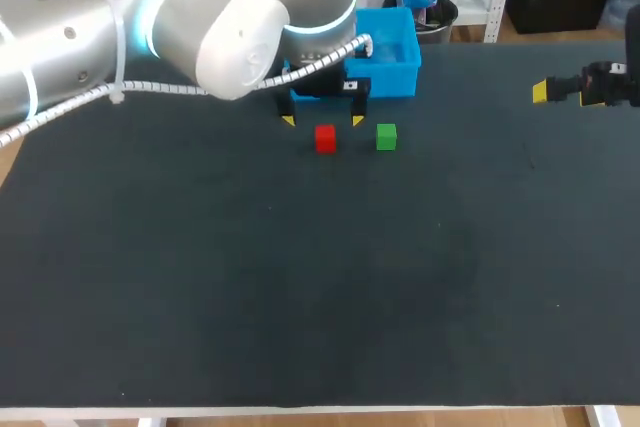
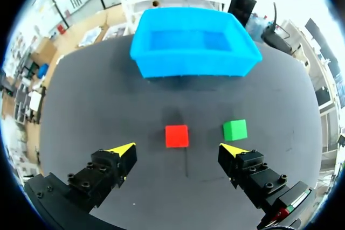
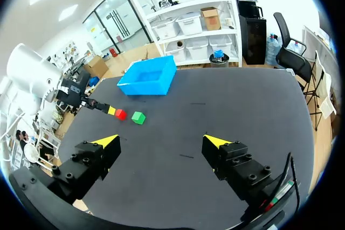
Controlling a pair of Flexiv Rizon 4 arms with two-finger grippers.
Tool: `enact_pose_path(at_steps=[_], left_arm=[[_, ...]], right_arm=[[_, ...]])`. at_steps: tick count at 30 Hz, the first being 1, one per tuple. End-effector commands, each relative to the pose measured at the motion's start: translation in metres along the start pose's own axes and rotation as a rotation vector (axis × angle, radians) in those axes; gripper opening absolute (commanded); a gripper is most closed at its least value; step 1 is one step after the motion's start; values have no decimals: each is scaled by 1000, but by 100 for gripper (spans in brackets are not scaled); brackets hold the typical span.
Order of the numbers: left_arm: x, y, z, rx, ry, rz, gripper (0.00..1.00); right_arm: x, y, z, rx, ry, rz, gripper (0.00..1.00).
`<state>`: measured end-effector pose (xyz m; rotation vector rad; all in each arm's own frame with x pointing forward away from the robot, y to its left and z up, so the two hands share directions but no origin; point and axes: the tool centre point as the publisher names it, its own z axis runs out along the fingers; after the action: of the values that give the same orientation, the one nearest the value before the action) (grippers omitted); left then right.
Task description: Use the left arm to pick the red cube and place it into the blue plastic box first, then use the right arm to grasp the green cube and put it into the same blue plastic box after the first action is fully finished.
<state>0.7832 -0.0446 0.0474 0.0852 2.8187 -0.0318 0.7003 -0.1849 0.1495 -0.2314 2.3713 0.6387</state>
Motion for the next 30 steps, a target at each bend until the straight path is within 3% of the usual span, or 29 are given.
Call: enact_pose_path(at_steps=[1,30], left_arm=[[4,-3,13,-7,-17,1,100],[-6,4,55,3,68,-76,100]], right_arm=[[0,0,0,1,0,-1,100],[0,0,0,1,0,-1,100]])
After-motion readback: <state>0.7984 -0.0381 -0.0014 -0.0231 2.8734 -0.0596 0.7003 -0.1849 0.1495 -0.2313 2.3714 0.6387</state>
